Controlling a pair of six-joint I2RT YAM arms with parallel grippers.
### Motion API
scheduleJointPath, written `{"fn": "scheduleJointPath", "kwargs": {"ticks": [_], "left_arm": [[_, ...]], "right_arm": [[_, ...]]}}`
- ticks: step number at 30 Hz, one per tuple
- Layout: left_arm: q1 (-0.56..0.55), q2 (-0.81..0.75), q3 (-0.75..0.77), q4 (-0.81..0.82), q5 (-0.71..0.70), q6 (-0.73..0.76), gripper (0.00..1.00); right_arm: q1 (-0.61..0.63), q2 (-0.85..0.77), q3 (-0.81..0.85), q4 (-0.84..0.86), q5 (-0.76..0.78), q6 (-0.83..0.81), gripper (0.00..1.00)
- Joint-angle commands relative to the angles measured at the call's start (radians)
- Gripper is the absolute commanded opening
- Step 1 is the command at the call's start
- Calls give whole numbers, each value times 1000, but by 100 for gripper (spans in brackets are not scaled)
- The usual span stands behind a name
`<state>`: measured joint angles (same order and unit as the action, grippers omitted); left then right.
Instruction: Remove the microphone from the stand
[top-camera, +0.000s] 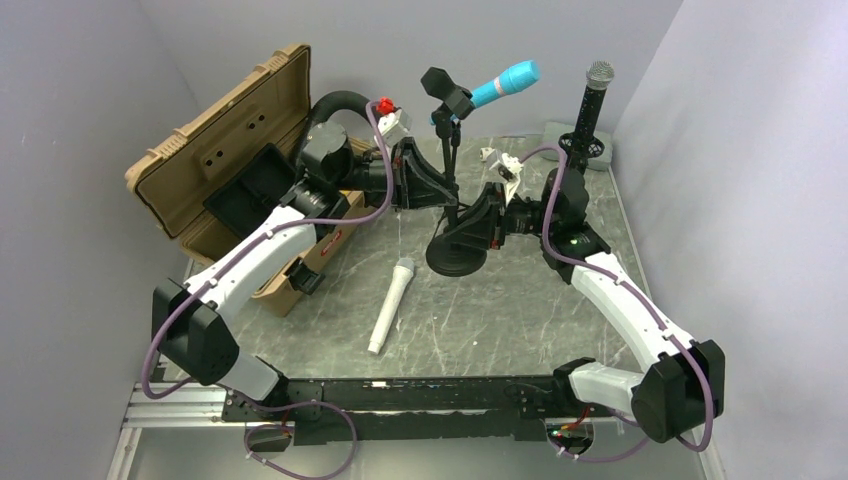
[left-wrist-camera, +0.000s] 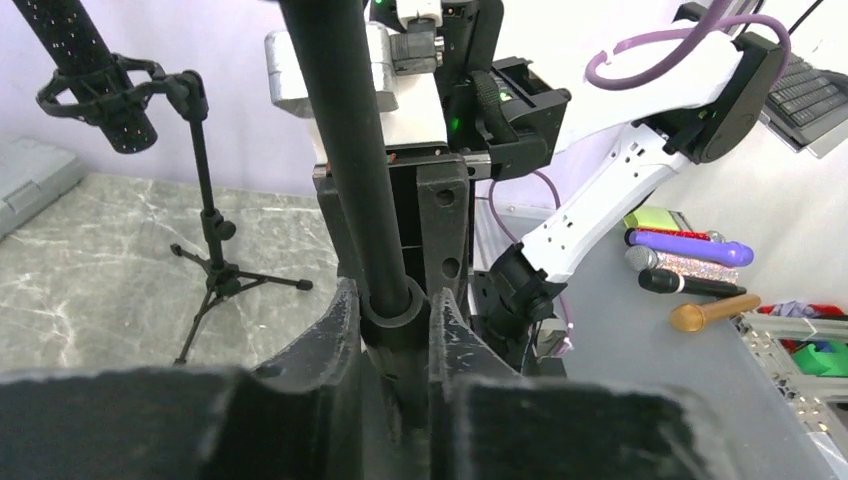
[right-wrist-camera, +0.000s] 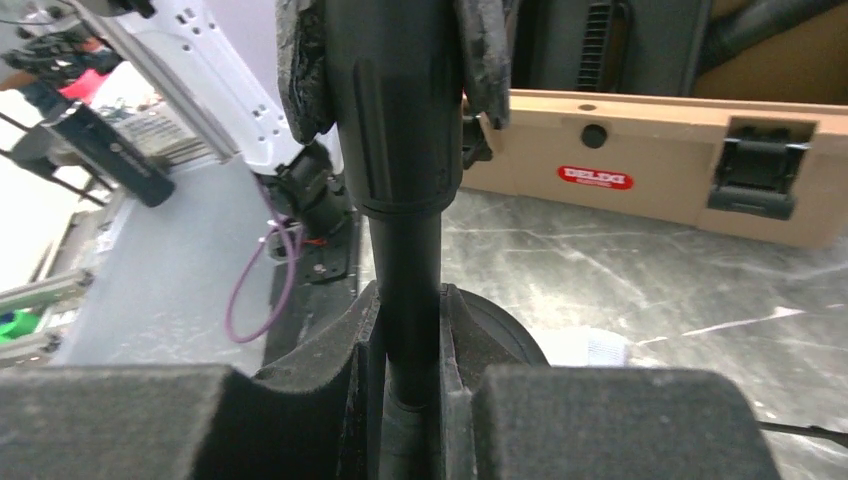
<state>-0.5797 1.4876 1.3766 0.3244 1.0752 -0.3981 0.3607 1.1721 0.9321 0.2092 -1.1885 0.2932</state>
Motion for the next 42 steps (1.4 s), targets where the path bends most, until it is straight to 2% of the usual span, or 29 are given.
{"fn": "scheduleJointPath", "kwargs": {"ticks": [1,5,7,9,10,14,15,19,20,24,29,32,36,42], "left_arm": [[-25,-12,-12,118,-64,-111,1],[-74,-43,-19,-17,-199,-97,0],[-105,-56,4,-150,-380,-105,0],[-127,-57,41,-364,-587,-175,0],[-131,-54,50,-407,-628,-191,1],[-134,-50,51,-459,-672,-165,40],[-132,-57,43,-456,-670,-147,54],[-116,-107,4,-409,-595,-48,93],[-104,-118,-6,-395,-564,-19,98],[-33,-159,-41,-294,-368,63,99],[-4,-164,-23,-264,-105,271,99],[-6,-133,-13,-203,-44,249,97],[-6,-72,6,-94,-4,160,89],[-31,-42,-22,1,-14,61,64]], "right_arm": [[1,-34,39,-86,118,-148,0],[3,-39,49,-126,211,-185,0],[3,-37,63,-147,258,-198,0],[7,-31,73,-159,303,-201,0],[7,-27,76,-162,314,-201,0],[7,-20,80,-166,310,-206,0],[6,-22,78,-164,301,-210,0],[4,-34,62,-143,235,-209,0],[2,-36,58,-136,211,-203,0],[-1,-42,49,-86,93,-154,0],[0,-31,31,28,-41,-36,0],[-1,-20,30,58,-58,-9,0],[-1,-10,20,92,-62,20,0],[1,-18,17,50,-20,-20,0]]}}
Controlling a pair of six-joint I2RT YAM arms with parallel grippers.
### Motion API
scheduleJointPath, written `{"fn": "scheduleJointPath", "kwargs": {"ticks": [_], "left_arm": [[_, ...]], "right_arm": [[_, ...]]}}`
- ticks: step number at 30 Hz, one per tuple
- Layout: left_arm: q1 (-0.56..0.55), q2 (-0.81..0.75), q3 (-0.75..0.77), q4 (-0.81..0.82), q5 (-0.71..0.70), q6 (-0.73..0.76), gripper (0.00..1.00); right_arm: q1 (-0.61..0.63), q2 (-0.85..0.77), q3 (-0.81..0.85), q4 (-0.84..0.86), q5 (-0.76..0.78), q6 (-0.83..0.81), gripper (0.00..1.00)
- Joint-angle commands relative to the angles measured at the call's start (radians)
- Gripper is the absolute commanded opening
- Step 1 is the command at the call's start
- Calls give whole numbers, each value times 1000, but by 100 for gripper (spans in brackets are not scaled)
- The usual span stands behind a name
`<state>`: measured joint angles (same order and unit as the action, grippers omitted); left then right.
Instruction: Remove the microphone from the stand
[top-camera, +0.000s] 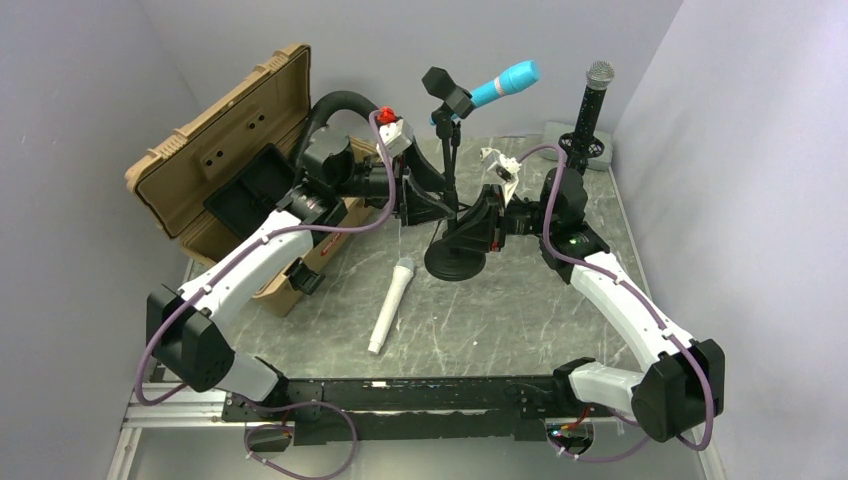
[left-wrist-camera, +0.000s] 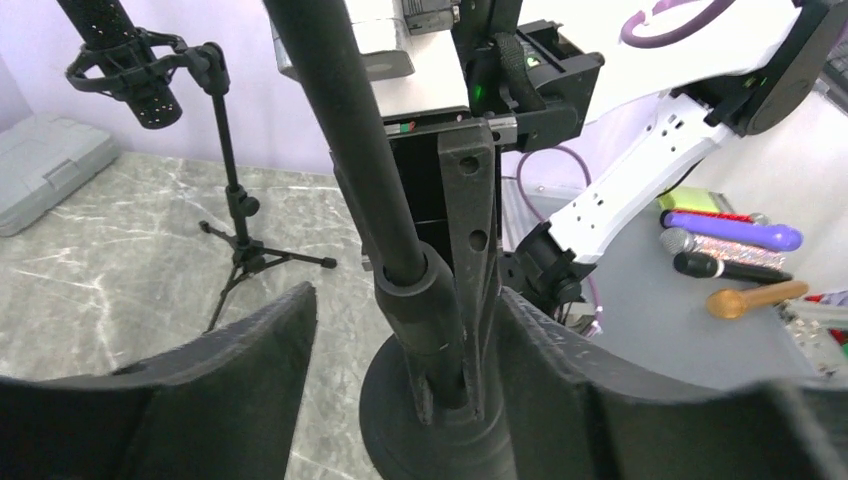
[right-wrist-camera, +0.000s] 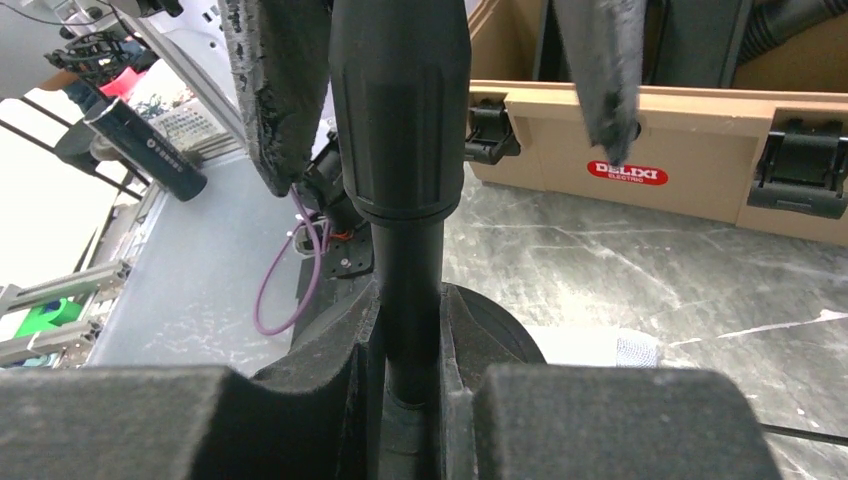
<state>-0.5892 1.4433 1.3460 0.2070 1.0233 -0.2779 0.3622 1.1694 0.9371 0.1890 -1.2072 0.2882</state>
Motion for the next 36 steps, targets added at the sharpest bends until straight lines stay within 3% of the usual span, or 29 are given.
{"fn": "scheduleJointPath", "kwargs": {"ticks": [1,5,8,9,12,15,17,23,28,36], "left_arm": [[-31,7,11,110,26,-57,60],[-50,31,16,160,-1,-135,39],[-59,35,21,163,-69,-201,6],[-68,32,21,141,-106,-211,0],[-96,17,38,-11,-290,-233,0],[-118,25,91,-255,-561,-312,14],[-129,31,114,-337,-636,-322,37],[-133,-5,114,-347,-625,-209,96],[-86,-80,49,-299,-549,-59,99],[-20,-58,68,-98,-44,93,99]], "right_arm": [[-1,-16,10,63,6,-25,0],[-2,-21,4,34,56,-60,0],[0,-27,2,4,105,-95,0],[0,-30,3,-7,125,-104,0],[2,-31,15,-45,197,-134,0],[3,-23,23,-41,272,-128,0],[3,-18,30,-42,293,-123,0],[-13,-21,17,-28,255,-133,0],[-25,-49,-4,-2,132,-127,0],[-26,-44,-19,118,-64,-7,0]]}}
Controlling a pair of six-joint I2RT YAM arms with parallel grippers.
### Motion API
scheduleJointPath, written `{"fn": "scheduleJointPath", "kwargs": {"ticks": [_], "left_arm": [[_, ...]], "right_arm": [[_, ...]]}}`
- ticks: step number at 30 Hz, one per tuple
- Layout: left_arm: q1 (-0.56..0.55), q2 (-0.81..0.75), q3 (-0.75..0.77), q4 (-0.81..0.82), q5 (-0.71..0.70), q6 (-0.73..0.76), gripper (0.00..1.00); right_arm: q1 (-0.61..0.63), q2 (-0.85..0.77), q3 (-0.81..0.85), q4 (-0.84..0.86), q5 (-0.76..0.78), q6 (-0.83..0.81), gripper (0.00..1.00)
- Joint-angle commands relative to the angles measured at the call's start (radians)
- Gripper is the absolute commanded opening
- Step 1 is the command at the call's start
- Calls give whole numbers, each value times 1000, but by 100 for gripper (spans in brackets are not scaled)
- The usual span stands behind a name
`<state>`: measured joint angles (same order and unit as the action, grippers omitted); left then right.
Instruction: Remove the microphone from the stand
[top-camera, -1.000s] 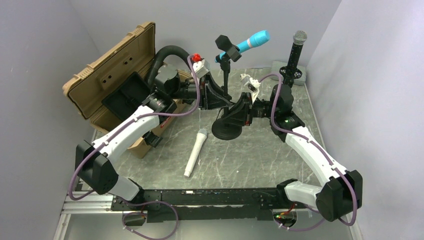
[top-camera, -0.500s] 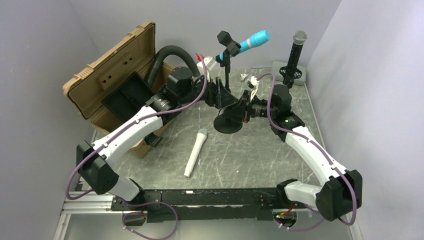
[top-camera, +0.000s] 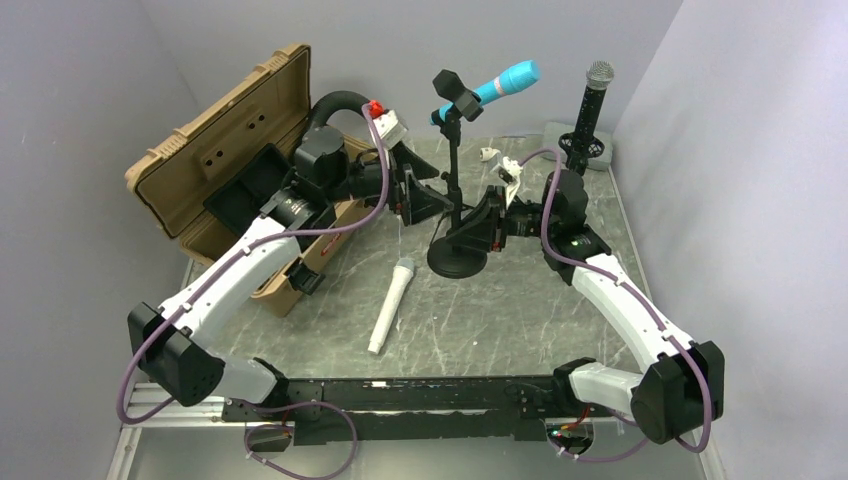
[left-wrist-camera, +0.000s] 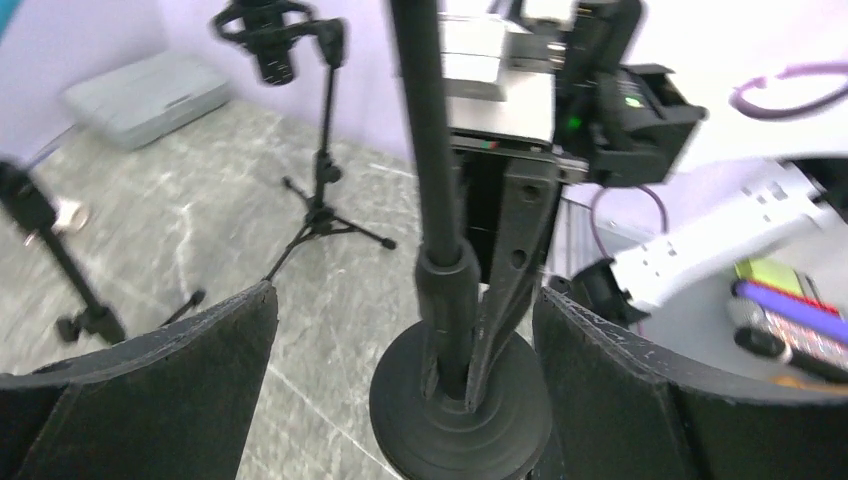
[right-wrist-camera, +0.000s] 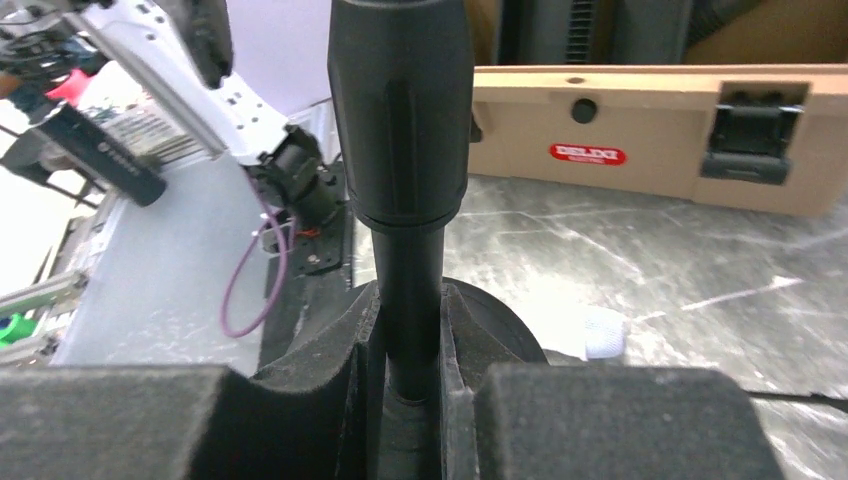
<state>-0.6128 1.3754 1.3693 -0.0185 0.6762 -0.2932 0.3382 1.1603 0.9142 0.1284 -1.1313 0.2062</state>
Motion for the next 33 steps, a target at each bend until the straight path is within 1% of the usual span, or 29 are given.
{"fn": "scheduleJointPath", "kwargs": {"ticks": [1,4,6,8,10,17,19,22,23,24,25,27,28,30,32,33], "left_arm": [[3,24,68,130,334,112,99],[1,65,83,172,393,74,98],[1,84,75,228,409,27,93],[-2,102,71,286,419,-17,85],[-10,117,77,299,425,-37,77],[-29,138,66,348,398,-92,41],[-33,138,66,341,372,-102,27],[-46,121,44,313,292,-120,2],[-55,110,39,267,243,-120,0],[-64,99,40,212,164,-122,0],[-75,88,48,129,61,-135,2],[-98,67,66,-40,-174,-189,13],[-106,60,71,-89,-236,-208,21],[-127,51,83,-148,-302,-201,44],[-135,43,87,-158,-303,-177,69],[-135,40,85,-150,-294,-161,78]], "right_arm": [[1,-34,0,200,-148,95,0],[1,-32,-3,216,-161,117,0],[2,-33,-4,215,-161,118,0],[6,-32,-3,213,-160,117,0],[7,-30,-6,214,-156,118,0],[10,-34,5,154,-113,64,0],[11,-39,8,127,-79,39,0],[10,-44,25,60,1,-26,0],[11,-46,33,26,41,-47,0],[12,-45,36,13,82,-60,0],[12,-43,41,3,121,-67,0],[14,-38,47,4,175,-63,0],[16,-36,48,6,201,-58,0],[19,-30,59,5,225,-53,0],[19,-30,68,1,227,-51,0],[19,-33,69,1,220,-51,0]]}}
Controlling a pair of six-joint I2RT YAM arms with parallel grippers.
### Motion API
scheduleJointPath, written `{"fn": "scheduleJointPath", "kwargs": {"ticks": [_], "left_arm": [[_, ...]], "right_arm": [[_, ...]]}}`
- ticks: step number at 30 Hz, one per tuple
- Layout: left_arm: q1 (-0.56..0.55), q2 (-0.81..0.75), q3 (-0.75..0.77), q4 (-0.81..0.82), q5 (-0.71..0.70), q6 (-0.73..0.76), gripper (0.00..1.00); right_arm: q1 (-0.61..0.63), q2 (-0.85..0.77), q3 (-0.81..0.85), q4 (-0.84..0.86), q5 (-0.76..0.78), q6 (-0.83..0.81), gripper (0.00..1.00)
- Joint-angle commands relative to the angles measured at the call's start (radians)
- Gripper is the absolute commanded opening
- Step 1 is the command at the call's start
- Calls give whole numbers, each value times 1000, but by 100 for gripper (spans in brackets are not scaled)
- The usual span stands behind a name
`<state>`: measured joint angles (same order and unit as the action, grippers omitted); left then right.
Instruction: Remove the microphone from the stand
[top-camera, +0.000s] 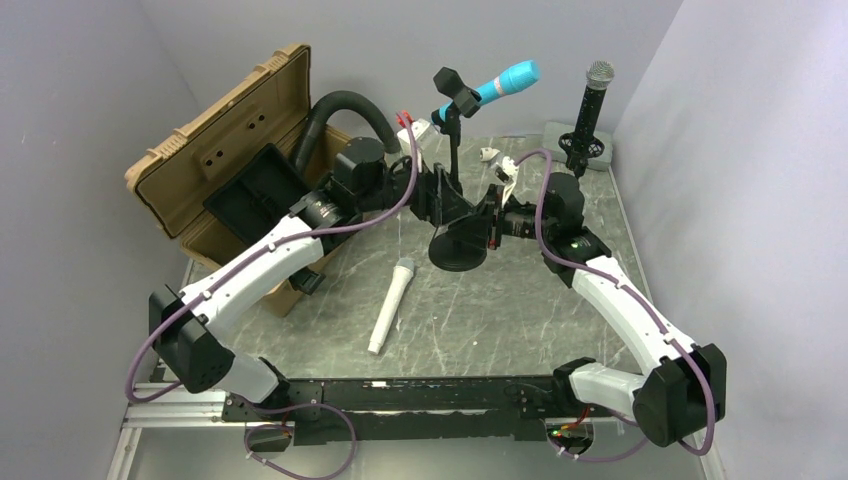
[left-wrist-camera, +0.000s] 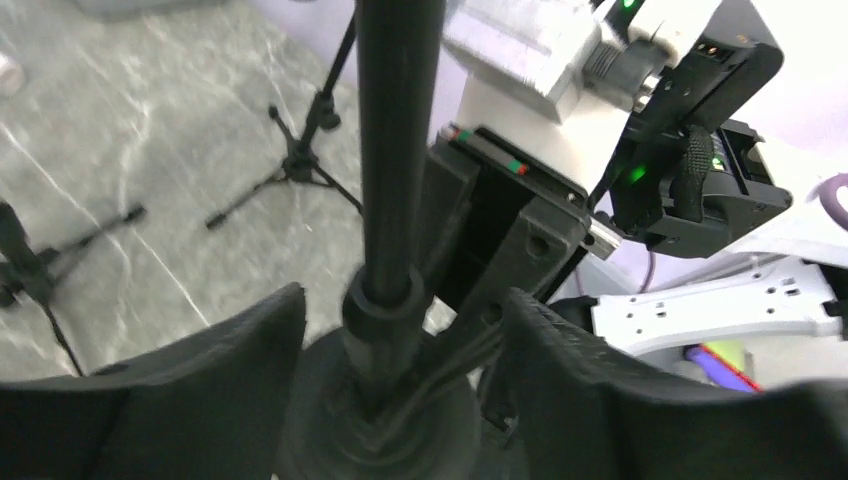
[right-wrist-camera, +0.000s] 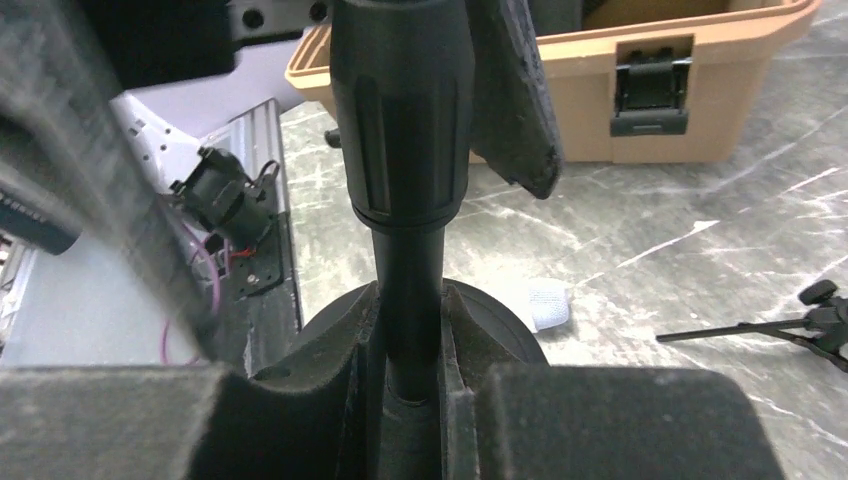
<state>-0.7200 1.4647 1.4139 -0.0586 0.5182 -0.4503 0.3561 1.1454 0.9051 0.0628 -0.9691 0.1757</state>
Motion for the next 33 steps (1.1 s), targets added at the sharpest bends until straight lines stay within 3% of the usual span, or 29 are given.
{"fn": "scheduleJointPath", "kwargs": {"ticks": [1,3,4,12,18,22,29,31,33], "left_arm": [[-27,-56,38,-104,-132,21,86],[-23,-74,28,-90,-109,94,98],[-15,-84,16,-80,-87,141,99],[78,-119,1,37,292,336,100],[82,-68,10,142,502,314,96],[81,-22,15,242,545,227,83],[60,20,12,327,534,132,48],[59,25,7,361,521,87,34],[59,26,3,377,487,42,12]], "right_arm": [[0,-21,72,75,43,-18,0],[-3,-30,55,99,2,-9,0],[-5,-37,46,111,-23,-3,0],[-8,-52,16,217,-254,80,0],[-4,-42,3,285,-314,154,0],[-3,-34,5,290,-317,162,0],[-2,-28,11,247,-283,124,0],[0,-29,17,210,-260,92,0],[1,-32,20,176,-228,59,0]]}}
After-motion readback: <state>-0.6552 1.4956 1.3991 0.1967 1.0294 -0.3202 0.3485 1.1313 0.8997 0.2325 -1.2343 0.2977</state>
